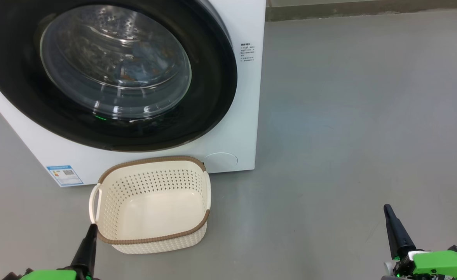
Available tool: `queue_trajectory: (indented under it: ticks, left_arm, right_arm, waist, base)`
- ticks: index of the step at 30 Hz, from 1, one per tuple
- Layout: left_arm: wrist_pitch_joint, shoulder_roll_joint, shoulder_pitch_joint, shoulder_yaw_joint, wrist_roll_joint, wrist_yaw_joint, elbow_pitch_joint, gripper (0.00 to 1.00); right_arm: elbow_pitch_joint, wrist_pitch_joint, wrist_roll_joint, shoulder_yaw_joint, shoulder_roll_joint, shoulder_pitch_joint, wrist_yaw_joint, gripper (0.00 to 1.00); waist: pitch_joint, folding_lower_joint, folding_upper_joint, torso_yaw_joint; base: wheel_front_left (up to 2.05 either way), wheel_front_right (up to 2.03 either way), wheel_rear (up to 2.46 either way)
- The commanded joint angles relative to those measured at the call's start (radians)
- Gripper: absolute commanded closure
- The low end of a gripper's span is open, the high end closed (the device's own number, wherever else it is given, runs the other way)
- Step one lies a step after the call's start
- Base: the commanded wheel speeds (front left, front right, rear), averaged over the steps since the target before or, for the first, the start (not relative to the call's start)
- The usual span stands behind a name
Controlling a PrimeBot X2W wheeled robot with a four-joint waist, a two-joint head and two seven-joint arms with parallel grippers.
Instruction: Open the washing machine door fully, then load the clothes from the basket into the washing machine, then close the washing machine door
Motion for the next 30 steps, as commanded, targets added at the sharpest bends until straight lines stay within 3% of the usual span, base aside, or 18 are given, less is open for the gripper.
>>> queue_trajectory:
  ticks: [1,30]
  left_arm:
    - [0.015,0.020,-0.052,0.033,-0.041,-0.003,-0.015,1.00]
    - [0.022,0.017,-0.055,0.039,-0.050,-0.003,-0.014,1.00]
  right_arm:
    - [-0.023,0.014,0.038,0.013,-0.011,-0.056,-0.001,1.00]
    - [-0.022,0.020,0.047,0.009,-0.008,-0.057,-0.001,1.00]
  waist:
    - [0.001,0.0000,0.0000,0.000]
    - [0.001,0.0000,0.0000,0.000]
  base:
    - [0.00,0.00,0.00]
    - [0.00,0.00,0.00]
